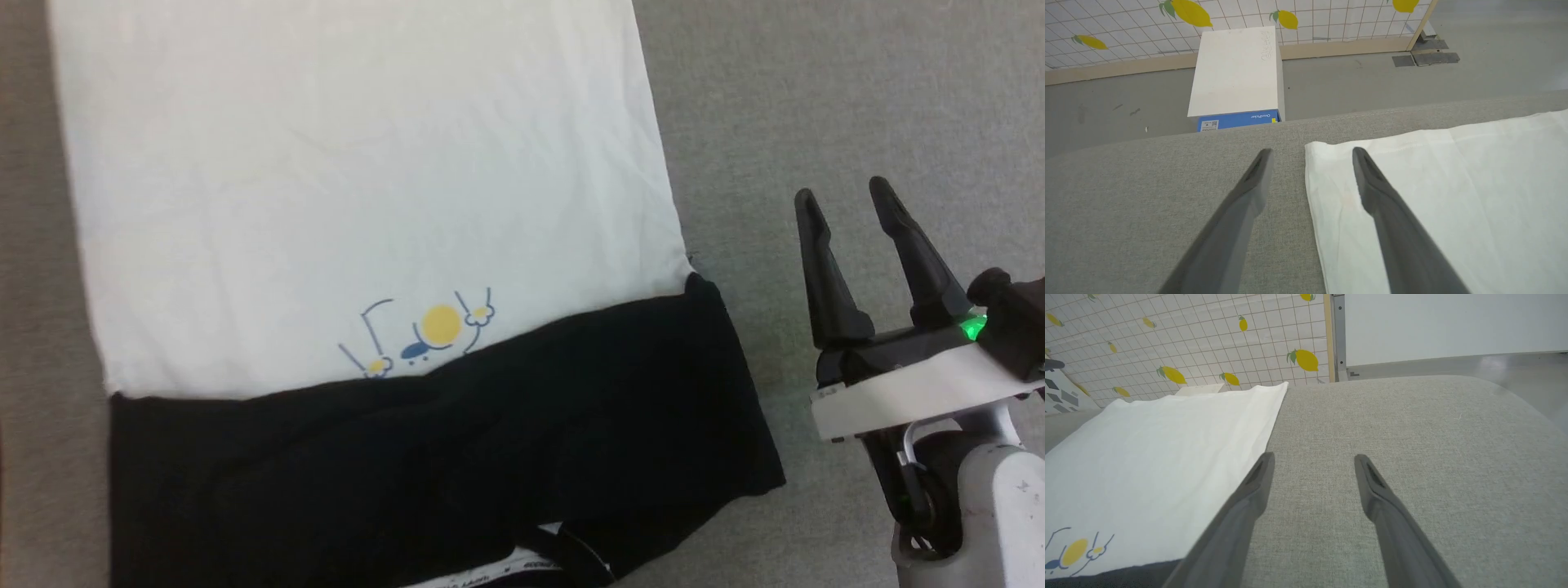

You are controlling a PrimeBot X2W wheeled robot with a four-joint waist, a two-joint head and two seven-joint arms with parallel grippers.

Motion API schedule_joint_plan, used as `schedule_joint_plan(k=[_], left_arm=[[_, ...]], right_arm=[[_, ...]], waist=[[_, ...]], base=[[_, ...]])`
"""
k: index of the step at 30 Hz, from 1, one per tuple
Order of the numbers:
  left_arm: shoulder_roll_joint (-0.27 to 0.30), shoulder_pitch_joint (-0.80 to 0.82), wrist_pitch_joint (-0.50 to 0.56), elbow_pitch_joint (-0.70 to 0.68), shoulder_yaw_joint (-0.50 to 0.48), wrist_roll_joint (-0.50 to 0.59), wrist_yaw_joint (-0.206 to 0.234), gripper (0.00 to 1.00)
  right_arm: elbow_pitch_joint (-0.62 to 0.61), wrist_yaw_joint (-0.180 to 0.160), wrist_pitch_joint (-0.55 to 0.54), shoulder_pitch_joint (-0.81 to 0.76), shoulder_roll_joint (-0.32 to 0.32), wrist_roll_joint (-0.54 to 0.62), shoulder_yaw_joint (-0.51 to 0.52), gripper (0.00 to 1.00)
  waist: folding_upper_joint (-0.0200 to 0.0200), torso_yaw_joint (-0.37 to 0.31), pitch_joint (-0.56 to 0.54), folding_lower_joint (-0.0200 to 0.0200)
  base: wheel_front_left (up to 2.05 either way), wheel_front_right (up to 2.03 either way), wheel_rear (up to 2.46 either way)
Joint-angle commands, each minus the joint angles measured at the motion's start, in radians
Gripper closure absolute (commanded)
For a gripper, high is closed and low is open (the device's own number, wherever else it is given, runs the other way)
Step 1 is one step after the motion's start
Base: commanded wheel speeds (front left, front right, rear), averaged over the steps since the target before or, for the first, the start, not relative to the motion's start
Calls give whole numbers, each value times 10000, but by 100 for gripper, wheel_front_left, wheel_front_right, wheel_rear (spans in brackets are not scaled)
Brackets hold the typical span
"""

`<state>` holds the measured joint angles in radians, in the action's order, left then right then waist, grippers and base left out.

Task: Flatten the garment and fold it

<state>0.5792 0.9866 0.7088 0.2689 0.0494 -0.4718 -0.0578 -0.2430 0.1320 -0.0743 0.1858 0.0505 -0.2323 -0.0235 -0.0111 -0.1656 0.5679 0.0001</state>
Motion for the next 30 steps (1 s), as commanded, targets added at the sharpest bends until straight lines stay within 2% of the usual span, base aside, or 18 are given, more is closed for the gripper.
schedule_joint_plan(k=[1, 6, 18, 19, 20, 21, 22, 23, 27, 30], left_arm=[[152, 278, 320, -62, -59, 57, 262, 0], [589, 648, 1372, -349, -218, 422, 1148, 0], [1236, 555, 2569, -445, -103, 1039, 1948, 0], [1303, 536, 2567, -474, -86, 1083, 1939, 17], [1338, 523, 2493, -512, -89, 1100, 1928, 91], [1325, 511, 2418, -530, -79, 1073, 1886, 100], [1295, 504, 2279, -543, -43, 1047, 1806, 100], [1147, 569, 1648, -456, 70, 1003, 1562, 100], [771, 788, 703, -46, 282, 927, 1250, 100], [333, 959, 188, 319, 539, 839, 1044, 100]], right_arm=[[-22, -13, 117, 128, -3, -105, -21, 0], [-29, -13, 367, 212, -3, -276, -143, 0], [270, -13, 560, 414, -3, -375, -461, 0], [277, -13, 556, 432, -3, -371, -485, 0], [287, -13, 541, 458, -3, -355, -504, 0], [297, -13, 508, 490, -3, -321, -517, 0], [293, -13, 449, 566, -3, -243, -529, 0], [128, -13, 268, 1120, -3, 192, -576, 0], [-20, -13, -123, 2753, -3, 844, -754, 0], [509, -13, -603, 4478, -3, 1036, -783, 0]], waist=[[111, -999, 1227, -1], [111, -1316, 1750, -1], [111, -1487, 2050, -1], [111, -1479, 2046, -1], [111, -1458, 2043, -1], [111, -1426, 2037, -1], [111, -1365, 2027, -1], [111, -1152, 1977, -1], [111, -758, 1813, -1], [111, -354, 1679, -1]], base=[[0, 0, 0], [0, 0, 0], [0, 0, 0], [0, 0, 0], [0, 0, 0], [0, 0, 0], [0, 0, 0], [0, 0, 0], [0, 0, 0], [0, 0, 0]])
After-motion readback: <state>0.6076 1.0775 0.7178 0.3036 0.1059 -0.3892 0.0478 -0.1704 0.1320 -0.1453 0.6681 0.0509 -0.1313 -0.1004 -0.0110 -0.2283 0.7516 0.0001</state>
